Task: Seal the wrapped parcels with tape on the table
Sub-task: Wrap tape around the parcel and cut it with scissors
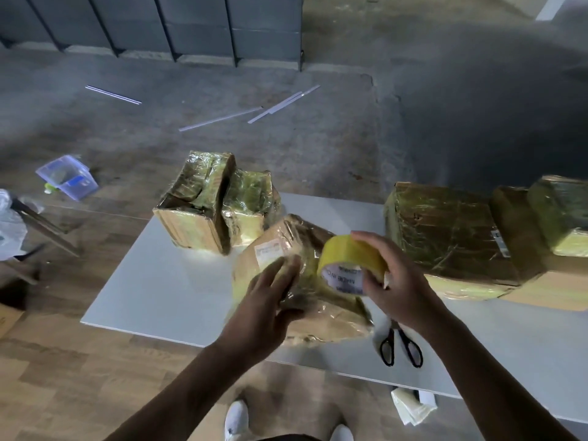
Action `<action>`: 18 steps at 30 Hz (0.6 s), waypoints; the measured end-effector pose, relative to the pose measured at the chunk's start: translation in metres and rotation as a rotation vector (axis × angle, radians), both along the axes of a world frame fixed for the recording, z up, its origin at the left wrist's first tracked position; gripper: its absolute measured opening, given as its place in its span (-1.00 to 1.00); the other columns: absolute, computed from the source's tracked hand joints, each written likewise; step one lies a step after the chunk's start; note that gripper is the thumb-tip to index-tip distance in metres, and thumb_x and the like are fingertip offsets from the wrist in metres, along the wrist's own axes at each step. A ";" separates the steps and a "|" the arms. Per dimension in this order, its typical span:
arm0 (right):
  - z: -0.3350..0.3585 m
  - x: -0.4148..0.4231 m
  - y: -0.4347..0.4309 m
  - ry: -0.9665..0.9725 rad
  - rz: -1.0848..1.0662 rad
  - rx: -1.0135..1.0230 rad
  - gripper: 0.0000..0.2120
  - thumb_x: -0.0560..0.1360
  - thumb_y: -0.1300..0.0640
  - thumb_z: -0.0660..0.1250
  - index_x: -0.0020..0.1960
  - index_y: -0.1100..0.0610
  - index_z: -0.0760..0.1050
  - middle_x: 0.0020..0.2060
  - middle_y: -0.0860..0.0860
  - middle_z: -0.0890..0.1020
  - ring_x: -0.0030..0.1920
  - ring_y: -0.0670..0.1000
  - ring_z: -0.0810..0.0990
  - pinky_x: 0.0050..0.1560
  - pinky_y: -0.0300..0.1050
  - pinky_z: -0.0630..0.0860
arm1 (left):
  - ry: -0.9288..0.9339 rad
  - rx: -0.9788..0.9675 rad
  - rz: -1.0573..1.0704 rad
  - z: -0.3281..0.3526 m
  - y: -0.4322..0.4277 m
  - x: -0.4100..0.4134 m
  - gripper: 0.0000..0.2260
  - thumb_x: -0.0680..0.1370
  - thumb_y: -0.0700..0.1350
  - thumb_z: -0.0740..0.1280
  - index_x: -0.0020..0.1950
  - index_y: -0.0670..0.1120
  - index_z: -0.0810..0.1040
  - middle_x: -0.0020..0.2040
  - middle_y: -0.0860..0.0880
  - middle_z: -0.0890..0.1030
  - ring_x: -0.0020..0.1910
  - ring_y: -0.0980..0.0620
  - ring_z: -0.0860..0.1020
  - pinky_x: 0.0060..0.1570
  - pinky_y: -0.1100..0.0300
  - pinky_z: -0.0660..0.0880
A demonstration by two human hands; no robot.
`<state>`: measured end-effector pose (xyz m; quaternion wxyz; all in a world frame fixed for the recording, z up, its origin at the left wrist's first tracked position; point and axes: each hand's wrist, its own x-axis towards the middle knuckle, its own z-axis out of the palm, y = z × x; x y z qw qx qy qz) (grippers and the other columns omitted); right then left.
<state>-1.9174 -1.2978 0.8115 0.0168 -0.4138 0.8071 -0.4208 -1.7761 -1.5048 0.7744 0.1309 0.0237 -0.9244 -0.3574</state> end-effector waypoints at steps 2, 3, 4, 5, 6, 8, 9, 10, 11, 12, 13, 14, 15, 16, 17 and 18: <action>0.002 0.003 -0.023 0.035 0.069 -0.039 -0.43 0.51 0.15 0.32 0.45 -0.08 0.21 0.32 -0.25 0.32 0.24 -0.12 0.47 0.09 -0.29 0.53 | -0.004 0.168 0.035 -0.004 -0.010 0.009 -0.23 0.46 -0.14 0.46 0.55 0.08 0.10 0.50 0.07 0.23 0.45 0.22 0.24 0.35 0.41 0.24; 0.001 0.005 -0.035 0.042 0.091 -0.041 -0.42 0.52 0.14 0.32 0.46 -0.07 0.19 0.32 -0.22 0.31 0.21 -0.09 0.49 0.03 -0.25 0.56 | -0.005 0.230 0.051 -0.007 -0.016 0.013 -0.23 0.46 -0.13 0.46 0.53 0.10 0.10 0.49 0.07 0.25 0.43 0.32 0.23 0.32 0.47 0.23; -0.001 0.008 -0.046 0.044 0.099 -0.039 -0.41 0.52 0.14 0.32 0.47 -0.07 0.17 0.32 -0.16 0.32 0.18 -0.05 0.52 -0.02 -0.21 0.59 | -0.010 0.265 0.069 -0.010 -0.021 0.016 -0.23 0.46 -0.11 0.46 0.52 0.14 0.09 0.49 0.07 0.26 0.41 0.36 0.23 0.30 0.47 0.24; -0.003 0.010 -0.056 0.051 0.097 -0.036 -0.40 0.51 0.14 0.31 0.47 -0.09 0.16 0.31 -0.10 0.34 0.15 -0.03 0.53 -0.04 -0.21 0.59 | -0.027 0.275 0.087 -0.011 -0.028 0.019 -0.20 0.45 -0.09 0.47 0.52 0.18 0.06 0.49 0.09 0.24 0.41 0.35 0.24 0.31 0.43 0.27; -0.004 0.011 -0.065 0.067 0.092 -0.032 -0.39 0.50 0.14 0.31 0.47 -0.12 0.15 0.29 -0.04 0.38 0.11 -0.04 0.53 -0.04 -0.25 0.57 | -0.054 0.251 0.096 -0.010 -0.036 0.022 -0.16 0.44 -0.05 0.48 0.52 0.22 0.00 0.50 0.12 0.20 0.42 0.29 0.24 0.32 0.35 0.30; -0.004 0.013 -0.080 0.099 0.112 -0.004 -0.34 0.49 0.19 0.34 0.46 -0.15 0.15 0.24 0.02 0.44 0.06 -0.11 0.50 -0.04 -0.43 0.46 | -0.086 0.055 0.082 -0.005 -0.054 0.027 -0.07 0.41 0.09 0.49 0.55 0.21 -0.10 0.56 0.14 0.04 0.48 0.15 0.17 0.27 0.24 0.32; -0.003 0.014 -0.086 0.104 0.130 0.011 -0.32 0.49 0.23 0.36 0.46 -0.16 0.14 0.23 0.01 0.45 0.05 -0.15 0.47 -0.05 -0.49 0.41 | -0.085 -0.071 0.052 -0.002 -0.062 0.027 -0.04 0.40 0.14 0.48 0.57 0.16 -0.13 0.58 0.14 -0.05 0.51 0.10 0.11 0.25 0.20 0.31; -0.003 0.016 -0.092 0.104 0.147 0.021 -0.30 0.48 0.25 0.37 0.46 -0.18 0.14 0.22 -0.03 0.44 0.04 -0.18 0.45 -0.05 -0.53 0.37 | -0.084 -0.165 0.010 0.001 -0.069 0.026 -0.01 0.38 0.17 0.48 0.58 0.11 -0.14 0.58 0.13 -0.10 0.54 0.07 0.04 0.28 0.18 0.29; -0.002 0.017 -0.097 0.100 0.156 0.025 -0.28 0.47 0.28 0.37 0.46 -0.19 0.14 0.22 -0.07 0.41 0.05 -0.20 0.43 -0.04 -0.55 0.35 | -0.092 -0.218 -0.035 0.003 -0.075 0.023 0.01 0.37 0.18 0.47 0.59 0.06 -0.13 0.59 0.11 -0.11 0.56 0.05 -0.03 0.35 0.14 0.24; -0.002 0.018 -0.102 0.090 0.156 0.025 -0.27 0.47 0.30 0.36 0.45 -0.19 0.15 0.22 -0.11 0.39 0.07 -0.21 0.42 -0.02 -0.55 0.34 | -0.103 -0.239 -0.069 0.005 -0.080 0.020 0.01 0.36 0.19 0.47 0.59 0.03 -0.11 0.59 0.08 -0.09 0.56 0.04 -0.09 0.44 0.08 0.17; -0.002 0.017 -0.105 0.076 0.149 0.022 -0.27 0.47 0.32 0.36 0.45 -0.19 0.15 0.23 -0.13 0.37 0.09 -0.20 0.42 0.01 -0.54 0.35 | -0.114 -0.254 -0.083 0.006 -0.082 0.018 0.00 0.35 0.20 0.46 0.60 0.01 -0.08 0.60 0.05 -0.03 0.57 0.03 -0.11 0.48 0.02 0.12; 0.000 0.015 -0.107 0.062 0.145 0.021 -0.27 0.47 0.32 0.35 0.46 -0.19 0.16 0.23 -0.14 0.37 0.10 -0.18 0.43 0.04 -0.50 0.36 | -0.118 -0.283 -0.079 0.006 -0.084 0.015 -0.01 0.34 0.22 0.46 0.59 0.00 -0.03 0.59 0.03 0.04 0.57 -0.01 -0.08 0.49 -0.03 0.11; 0.003 0.014 -0.109 0.050 0.149 0.029 -0.27 0.47 0.32 0.34 0.46 -0.20 0.15 0.23 -0.14 0.38 0.10 -0.17 0.44 0.06 -0.44 0.38 | -0.105 -0.333 -0.070 0.006 -0.086 0.013 -0.04 0.33 0.24 0.45 0.58 -0.01 0.03 0.57 0.00 0.13 0.56 -0.06 0.01 0.48 -0.07 0.15; 0.006 0.012 -0.110 0.048 0.167 0.049 -0.27 0.47 0.32 0.33 0.46 -0.22 0.15 0.23 -0.14 0.40 0.10 -0.17 0.44 0.08 -0.36 0.40 | -0.080 -0.395 -0.069 0.006 -0.088 0.011 -0.07 0.32 0.27 0.44 0.56 -0.03 0.11 0.54 -0.02 0.21 0.53 -0.12 0.12 0.44 -0.11 0.22; 0.011 0.009 -0.110 0.052 0.193 0.082 -0.26 0.48 0.31 0.32 0.46 -0.26 0.13 0.26 -0.11 0.41 0.12 -0.15 0.45 0.11 -0.28 0.43 | -0.051 -0.442 -0.076 0.006 -0.089 0.011 -0.10 0.32 0.28 0.43 0.54 -0.05 0.17 0.50 -0.04 0.28 0.49 -0.16 0.21 0.40 -0.14 0.29; 0.017 0.007 -0.109 0.054 0.214 0.119 -0.25 0.48 0.30 0.31 0.44 -0.30 0.12 0.30 -0.07 0.42 0.18 -0.11 0.46 0.14 -0.19 0.45 | -0.029 -0.463 -0.089 0.005 -0.091 0.011 -0.12 0.33 0.30 0.41 0.52 -0.07 0.21 0.48 -0.06 0.32 0.46 -0.17 0.26 0.36 -0.17 0.33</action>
